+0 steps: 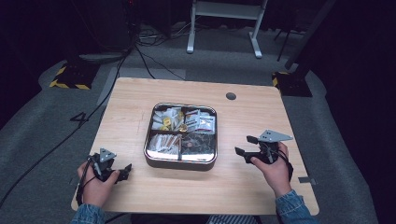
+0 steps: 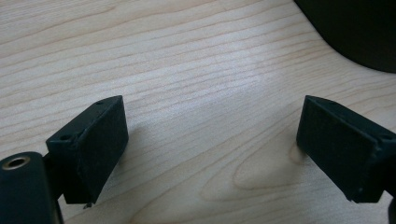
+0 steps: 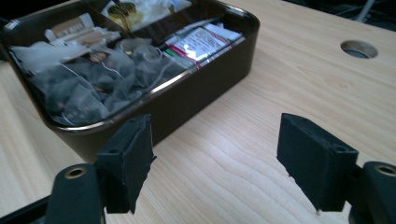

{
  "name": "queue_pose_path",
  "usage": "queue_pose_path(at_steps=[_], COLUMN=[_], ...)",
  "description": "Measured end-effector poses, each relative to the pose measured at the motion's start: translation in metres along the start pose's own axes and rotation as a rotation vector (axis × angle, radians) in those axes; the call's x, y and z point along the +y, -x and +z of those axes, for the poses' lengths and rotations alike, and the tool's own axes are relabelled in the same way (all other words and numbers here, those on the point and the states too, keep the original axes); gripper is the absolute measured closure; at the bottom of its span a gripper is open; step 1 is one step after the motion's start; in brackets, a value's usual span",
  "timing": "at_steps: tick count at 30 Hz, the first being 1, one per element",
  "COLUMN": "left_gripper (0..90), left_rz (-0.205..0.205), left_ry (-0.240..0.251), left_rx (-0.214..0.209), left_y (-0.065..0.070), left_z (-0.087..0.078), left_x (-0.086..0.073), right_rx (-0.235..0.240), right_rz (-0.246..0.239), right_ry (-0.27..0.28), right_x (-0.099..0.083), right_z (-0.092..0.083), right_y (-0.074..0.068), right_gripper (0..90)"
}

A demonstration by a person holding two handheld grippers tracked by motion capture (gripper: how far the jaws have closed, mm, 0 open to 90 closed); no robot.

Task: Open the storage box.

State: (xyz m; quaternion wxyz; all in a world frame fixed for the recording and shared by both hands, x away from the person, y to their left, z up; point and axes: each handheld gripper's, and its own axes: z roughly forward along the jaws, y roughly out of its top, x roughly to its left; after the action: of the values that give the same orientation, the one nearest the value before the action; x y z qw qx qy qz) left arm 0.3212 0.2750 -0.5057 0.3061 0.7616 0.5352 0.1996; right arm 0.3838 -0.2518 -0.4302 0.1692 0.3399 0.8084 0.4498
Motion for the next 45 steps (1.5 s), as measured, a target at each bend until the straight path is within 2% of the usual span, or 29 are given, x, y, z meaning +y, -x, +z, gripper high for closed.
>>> queue_pose_path(at_steps=[9, 14, 20, 27, 33, 36, 37, 39, 42, 43, 45], left_gripper=[9.4, 9.4, 9.4, 8.7, 8.5, 8.4, 8.4, 8.3, 7.8, 7.8, 7.8], left_rz=[-0.001, -0.001, -0.001, -0.001, -0.003, -0.001, -0.003, -0.003, -0.006, -0.006, -0.006], left_ry=[0.002, 0.002, 0.002, -0.001, -0.002, -0.001, -0.002, -0.002, -0.002, -0.002, -0.002], left_rx=[0.002, 0.002, 0.002, -0.003, -0.004, -0.002, -0.004, -0.001, -0.001, -0.001, 0.000], left_y=[0.000, 0.000, 0.000, -0.001, 0.000, -0.001, 0.000, 0.000, 0.000, 0.000, 0.000], left_z=[0.000, 0.000, 0.000, 0.001, 0.001, 0.001, 0.001, 0.001, 0.001, 0.001, 0.001], left_x=[0.000, 0.000, 0.000, 0.001, 0.001, 0.001, 0.001, 0.001, 0.001, 0.001, 0.001], right_rx=[0.049, 0.092, 0.116, 0.167, 0.183, 0.202, 0.215, 0.226, 0.205, 0.205, 0.204], right_rz=[-0.009, -0.025, -0.053, -0.049, -0.044, -0.062, -0.093, -0.111, -0.153, -0.153, -0.160], right_ry=[0.058, 0.052, 0.048, 0.043, 0.017, -0.004, -0.026, -0.014, -0.043, -0.043, -0.017], right_x=[0.019, 0.033, 0.048, 0.074, 0.093, 0.097, 0.101, 0.102, 0.104, 0.104, 0.107], right_z=[-0.005, 0.006, 0.022, 0.050, 0.074, 0.082, 0.095, 0.106, 0.121, 0.121, 0.134], right_y=[-0.009, -0.017, -0.026, -0.039, -0.050, -0.053, -0.058, -0.062, -0.068, -0.068, -0.071], right_gripper=[27.6, 27.8, 26.8, 27.0, 28.5, 32.2, 36.4, 40.5, 41.7, 41.7, 44.3])
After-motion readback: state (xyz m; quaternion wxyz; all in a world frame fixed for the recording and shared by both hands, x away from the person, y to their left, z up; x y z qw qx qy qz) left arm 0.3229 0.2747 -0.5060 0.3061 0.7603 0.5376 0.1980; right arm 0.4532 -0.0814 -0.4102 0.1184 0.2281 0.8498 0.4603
